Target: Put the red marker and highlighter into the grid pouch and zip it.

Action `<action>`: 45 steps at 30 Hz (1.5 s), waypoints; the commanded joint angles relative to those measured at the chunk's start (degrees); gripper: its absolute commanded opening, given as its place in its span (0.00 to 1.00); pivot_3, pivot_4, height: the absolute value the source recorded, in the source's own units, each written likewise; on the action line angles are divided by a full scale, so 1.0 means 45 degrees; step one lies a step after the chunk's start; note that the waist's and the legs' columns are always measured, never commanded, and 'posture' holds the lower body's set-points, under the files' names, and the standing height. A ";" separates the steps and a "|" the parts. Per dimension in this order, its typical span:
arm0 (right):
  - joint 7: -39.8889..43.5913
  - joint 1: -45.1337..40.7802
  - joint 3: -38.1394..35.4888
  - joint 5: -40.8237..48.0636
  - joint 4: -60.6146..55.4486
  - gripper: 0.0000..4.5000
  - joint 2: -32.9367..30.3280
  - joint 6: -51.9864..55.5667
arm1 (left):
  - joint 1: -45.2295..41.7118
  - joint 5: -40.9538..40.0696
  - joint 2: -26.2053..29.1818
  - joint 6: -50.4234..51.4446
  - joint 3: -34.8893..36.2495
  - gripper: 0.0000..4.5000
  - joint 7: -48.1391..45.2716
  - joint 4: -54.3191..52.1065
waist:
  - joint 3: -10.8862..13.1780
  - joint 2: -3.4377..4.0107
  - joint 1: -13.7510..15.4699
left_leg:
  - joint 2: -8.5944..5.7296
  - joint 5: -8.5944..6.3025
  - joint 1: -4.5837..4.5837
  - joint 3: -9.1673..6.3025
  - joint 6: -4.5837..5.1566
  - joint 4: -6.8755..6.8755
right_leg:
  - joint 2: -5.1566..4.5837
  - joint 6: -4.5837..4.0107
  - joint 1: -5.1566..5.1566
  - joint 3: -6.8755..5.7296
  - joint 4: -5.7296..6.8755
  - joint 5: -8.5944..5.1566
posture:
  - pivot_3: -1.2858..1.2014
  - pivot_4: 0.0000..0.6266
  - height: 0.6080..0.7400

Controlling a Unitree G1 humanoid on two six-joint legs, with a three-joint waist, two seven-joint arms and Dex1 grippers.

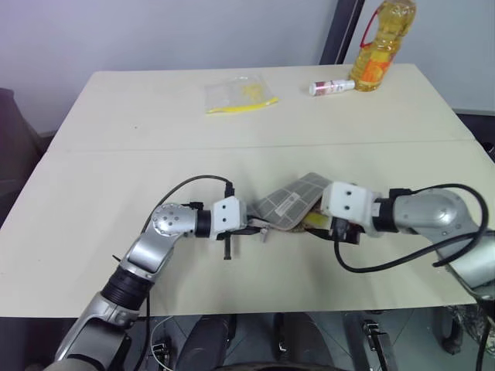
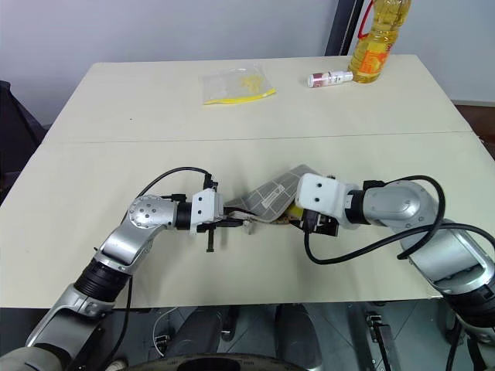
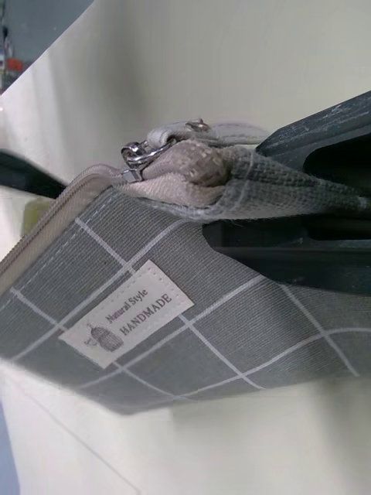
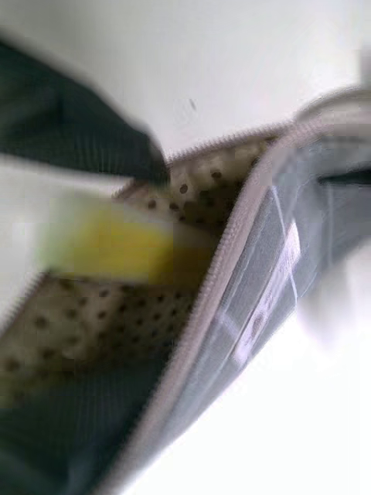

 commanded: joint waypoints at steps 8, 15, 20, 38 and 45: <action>-0.1218 0.0879 -0.5531 0.4761 -0.1246 0.93 0.2138 0.3447 | -0.1127 -0.1854 -0.2345 0.3519 0.1640 0.00 0.2573 0.0490 | -0.0004 -0.0014 0.0021 | -0.0003 0.0001 -0.0002 -0.0015 0.0005 0.0028 | 0.0006 0.0029 0.0013 -0.0014 0.0009 0.0017 | 0.52 0.24 1.00; -0.4344 0.1211 -0.2802 0.4052 -0.1282 0.93 0.4798 0.3812 | -0.1875 -0.1850 -0.3390 0.3732 0.1760 0.00 0.3265 0.1131 | -0.0005 -0.0012 -0.0049 | 0.0000 0.0002 -0.0002 -0.0008 0.0007 0.0025 | 0.0007 0.0038 0.0001 -0.0012 0.0031 0.0023 | 0.52 0.24 1.00; -0.5778 0.0528 -0.1353 0.3492 -0.0586 0.93 0.6484 0.3746 | -0.1953 -0.1812 -0.3476 0.3661 0.1724 0.00 0.3374 0.1200 | -0.0005 -0.0009 -0.0023 | -0.0007 0.0004 -0.0002 -0.0009 0.0005 0.0030 | 0.0007 0.0036 -0.0001 -0.0006 0.0034 0.0023 | 0.52 0.24 1.00; -0.5836 -0.0150 -0.3346 0.2933 0.0626 0.01 0.4270 0.3613 | -0.1376 -0.1066 -0.2542 0.2760 0.1780 0.00 0.3510 0.1340 | -0.0006 -0.0008 -0.0025 | -0.0014 0.0004 -0.0001 -0.0010 0.0005 0.0028 | 0.0008 0.0036 -0.0002 -0.0007 0.0039 0.0024 | 0.52 0.24 1.00; -0.5711 -0.0031 -0.5079 0.1841 0.2730 0.01 0.1836 0.2699 | -0.0731 -0.1083 -0.1499 0.2383 0.1940 0.00 0.3109 0.1296 | -0.0007 -0.0005 -0.0039 | -0.0009 0.0004 -0.0001 -0.0003 0.0006 0.0025 | 0.0007 0.0035 -0.0001 -0.0007 0.0039 0.0023 | 0.52 0.24 1.00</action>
